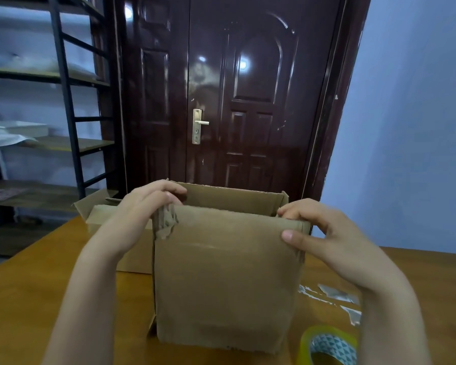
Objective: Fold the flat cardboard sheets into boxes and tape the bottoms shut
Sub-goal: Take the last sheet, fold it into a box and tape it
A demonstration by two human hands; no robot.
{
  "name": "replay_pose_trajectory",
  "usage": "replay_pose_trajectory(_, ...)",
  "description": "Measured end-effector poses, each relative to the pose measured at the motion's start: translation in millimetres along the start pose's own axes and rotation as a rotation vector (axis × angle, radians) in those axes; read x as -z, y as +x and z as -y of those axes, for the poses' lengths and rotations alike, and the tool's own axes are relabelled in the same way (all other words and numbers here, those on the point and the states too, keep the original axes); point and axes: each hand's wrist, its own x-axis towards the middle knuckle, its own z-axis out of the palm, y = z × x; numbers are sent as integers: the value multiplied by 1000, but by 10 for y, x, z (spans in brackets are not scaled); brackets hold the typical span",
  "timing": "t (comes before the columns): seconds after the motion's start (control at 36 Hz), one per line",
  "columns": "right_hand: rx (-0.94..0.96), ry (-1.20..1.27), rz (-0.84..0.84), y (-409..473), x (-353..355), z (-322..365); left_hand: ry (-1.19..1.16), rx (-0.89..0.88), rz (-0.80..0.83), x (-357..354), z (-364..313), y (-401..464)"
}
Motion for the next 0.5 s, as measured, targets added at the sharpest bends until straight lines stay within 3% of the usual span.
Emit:
replay_pose_trajectory(0.06, -1, -11, 42, -19, 17, 33, -22, 133, 15, 2, 20, 117)
replay_pose_trajectory(0.14, -1, -8, 101, -51, 46, 80, -7, 126, -21, 15, -6, 240)
replay_pose_trajectory(0.19, -4, 0, 139, -74, 66, 108, -37, 171, 92, 67, 51, 192)
replay_pose_trajectory(0.25, -17, 14, 162, -91, 77, 135, -26, 76, 102, 161, 208, 98)
replay_pose_trajectory(0.36, -27, 11, 185, -109, 85, 192, -62, -68, -91, 103, 75, -157)
replay_pose_trajectory(0.5, -42, -14, 205, -150, 111, 277, 13, -255, -101, 47, -13, -296)
